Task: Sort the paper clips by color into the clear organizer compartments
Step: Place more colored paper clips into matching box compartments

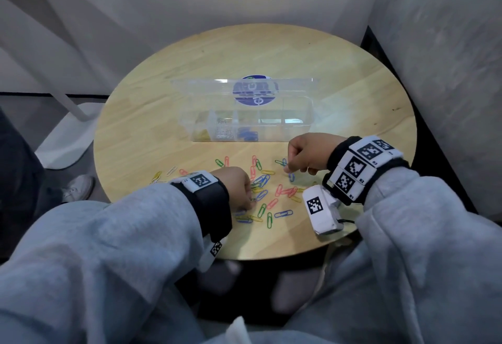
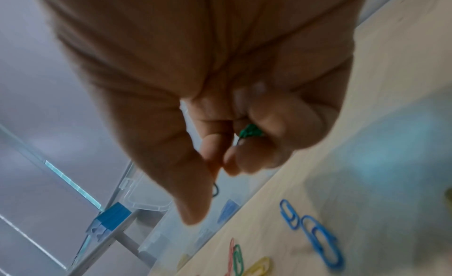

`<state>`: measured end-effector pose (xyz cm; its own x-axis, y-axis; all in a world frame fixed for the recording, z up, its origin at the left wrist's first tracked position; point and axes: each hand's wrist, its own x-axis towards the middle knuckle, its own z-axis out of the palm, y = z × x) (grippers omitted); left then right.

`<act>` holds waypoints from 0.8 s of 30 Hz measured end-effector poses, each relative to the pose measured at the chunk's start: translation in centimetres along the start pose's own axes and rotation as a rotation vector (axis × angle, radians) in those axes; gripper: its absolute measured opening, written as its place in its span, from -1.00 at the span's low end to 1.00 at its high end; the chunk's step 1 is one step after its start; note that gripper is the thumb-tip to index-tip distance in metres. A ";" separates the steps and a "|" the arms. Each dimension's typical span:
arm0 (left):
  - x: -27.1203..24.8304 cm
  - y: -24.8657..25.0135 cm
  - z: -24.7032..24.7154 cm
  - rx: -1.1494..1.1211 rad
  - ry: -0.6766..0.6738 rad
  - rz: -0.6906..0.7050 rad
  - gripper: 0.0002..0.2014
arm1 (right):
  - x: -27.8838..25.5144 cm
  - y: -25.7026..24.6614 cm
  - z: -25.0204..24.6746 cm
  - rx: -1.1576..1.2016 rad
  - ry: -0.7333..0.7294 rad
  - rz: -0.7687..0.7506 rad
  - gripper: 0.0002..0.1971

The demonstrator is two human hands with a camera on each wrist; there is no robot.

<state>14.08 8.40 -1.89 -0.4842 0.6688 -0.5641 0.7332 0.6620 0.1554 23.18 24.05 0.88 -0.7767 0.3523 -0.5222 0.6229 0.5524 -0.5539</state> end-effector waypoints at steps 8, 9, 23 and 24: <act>-0.6 -2.4 -2.6 -0.665 -0.019 -0.038 -0.86 | 0.7 0.0 0.3 0.552 -0.020 0.008 -0.76; -0.6 -2.7 -2.9 -0.860 -0.021 -0.071 -0.81 | 0.8 -0.1 0.4 0.619 -0.040 0.010 -0.74; -1.1 -6.2 -5.5 -1.538 0.009 -0.153 -0.71 | 1.3 -1.6 1.3 0.743 -0.015 0.083 -0.79; -0.8 -6.3 -5.4 -1.441 0.044 -0.189 -0.73 | 1.6 -1.7 1.3 0.662 0.001 0.075 -0.80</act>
<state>7.28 5.51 2.03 -0.5506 0.5269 -0.6475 -0.4354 0.4805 0.7613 21.01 22.69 0.11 -0.7287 0.3726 -0.5745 0.6010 -0.0541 -0.7974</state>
